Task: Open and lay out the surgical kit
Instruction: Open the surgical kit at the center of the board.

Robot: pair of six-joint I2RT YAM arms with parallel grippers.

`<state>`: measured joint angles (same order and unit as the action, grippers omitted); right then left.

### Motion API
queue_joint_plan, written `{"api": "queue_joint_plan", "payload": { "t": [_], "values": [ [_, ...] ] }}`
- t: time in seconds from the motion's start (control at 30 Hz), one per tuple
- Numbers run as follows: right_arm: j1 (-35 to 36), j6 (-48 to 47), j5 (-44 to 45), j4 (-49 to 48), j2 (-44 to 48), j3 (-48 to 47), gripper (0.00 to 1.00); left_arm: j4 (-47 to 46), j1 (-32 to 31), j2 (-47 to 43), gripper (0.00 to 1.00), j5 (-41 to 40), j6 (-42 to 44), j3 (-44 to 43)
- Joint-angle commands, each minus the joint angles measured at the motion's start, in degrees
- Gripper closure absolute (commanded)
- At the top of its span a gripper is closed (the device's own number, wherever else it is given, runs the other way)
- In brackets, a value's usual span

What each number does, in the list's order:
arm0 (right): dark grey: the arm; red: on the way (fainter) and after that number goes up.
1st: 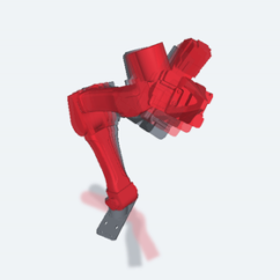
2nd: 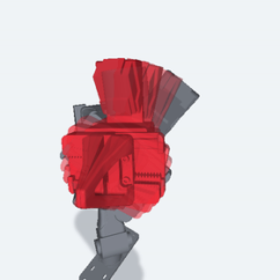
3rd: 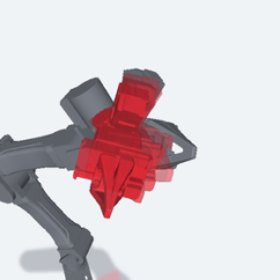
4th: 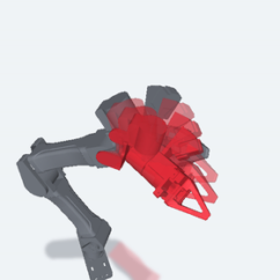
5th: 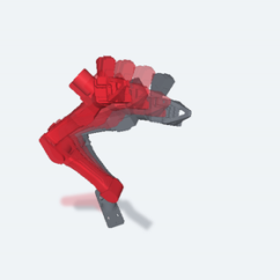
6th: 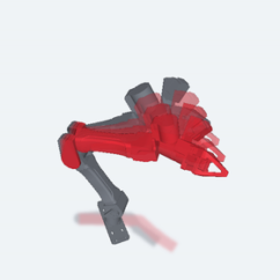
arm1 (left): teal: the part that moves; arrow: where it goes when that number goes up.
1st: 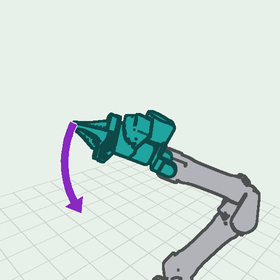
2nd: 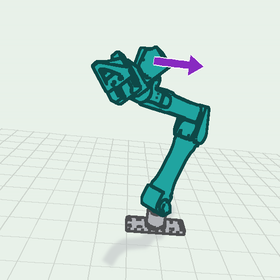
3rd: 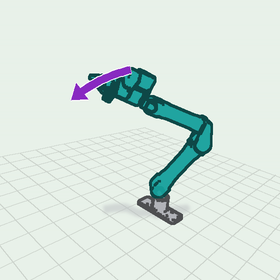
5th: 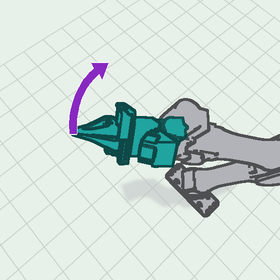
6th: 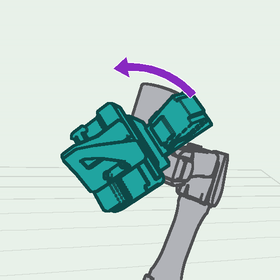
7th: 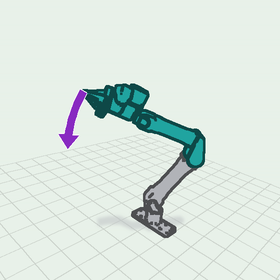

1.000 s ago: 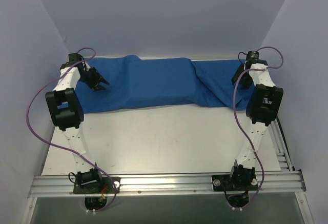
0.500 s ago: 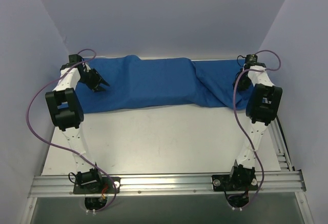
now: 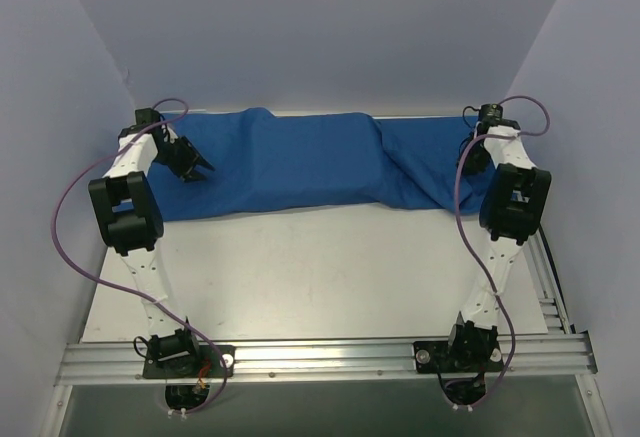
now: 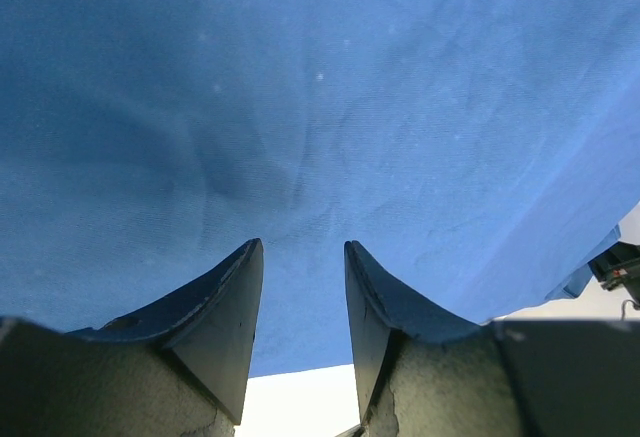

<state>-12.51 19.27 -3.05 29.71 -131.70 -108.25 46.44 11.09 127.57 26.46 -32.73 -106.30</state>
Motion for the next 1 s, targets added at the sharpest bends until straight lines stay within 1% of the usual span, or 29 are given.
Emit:
{"api": "queue_joint_plan", "payload": {
  "t": [0.0,0.13,0.27,0.37,0.4,0.43,0.53,0.6,0.73,0.83,0.9,0.93,0.97],
  "values": [
    [-0.1,0.6,2.3,5.4,4.4,-5.2,1.0,-0.7,0.5,-3.0,0.53,0.4,0.8,0.1],
    [-0.5,1.9,1.3,7.2,8.1,-7.5,1.0,-0.7,0.5,-3.5,0.53,0.3,0.7,0.5],
    [-0.3,2.7,-3.6,8.3,12.9,-8.4,1.0,-0.9,0.5,-4.3,0.53,0.8,0.4,2.3],
    [0.3,4.5,-6.9,8.5,17.2,-6.5,1.0,-2.0,0.5,-5.8,0.49,1.1,-0.3,3.9],
    [0.6,5.0,-8.4,8.4,19.9,-5.0,1.0,-2.0,0.5,-6.5,0.48,1.1,-0.6,4.7],
    [0.8,5.8,-8.9,7.5,21.4,-3.8,1.0,-2.0,0.5,-7.0,0.45,1.1,-0.7,5.0],
    [0.8,8.1,-10.4,7.2,27.8,-0.6,1.0,-2.0,0.9,-8.3,0.42,1.0,-0.6,6.2],
    [0.6,8.4,-10.9,8.5,32.0,0.7,1.0,-2.1,1.2,-8.7,0.42,1.0,-0.6,6.7],
    [-0.8,8.4,-13.2,13.1,37.6,3.1,1.0,-2.3,1.8,-7.6,0.43,0.4,-0.8,6.7],
    [-1.5,8.4,-14.4,16.1,41.3,4.2,1.0,0.1,2.1,-3.7,0.47,-1.7,-0.2,4.9],
    [-2.3,7.4,-14.2,18.0,43.8,3.6,1.0,1.5,2.4,-0.1,0.53,-3.0,0.6,2.9],
    [-3.2,6.8,-14.4,19.1,44.5,3.5,1.0,2.2,2.4,1.1,0.55,-5.3,1.0,1.9],
    [-3.8,6.1,-14.4,19.8,45.3,3.5,1.0,3.1,2.6,2.5,0.58,-6.0,1.3,-0.2]
  ]
}}
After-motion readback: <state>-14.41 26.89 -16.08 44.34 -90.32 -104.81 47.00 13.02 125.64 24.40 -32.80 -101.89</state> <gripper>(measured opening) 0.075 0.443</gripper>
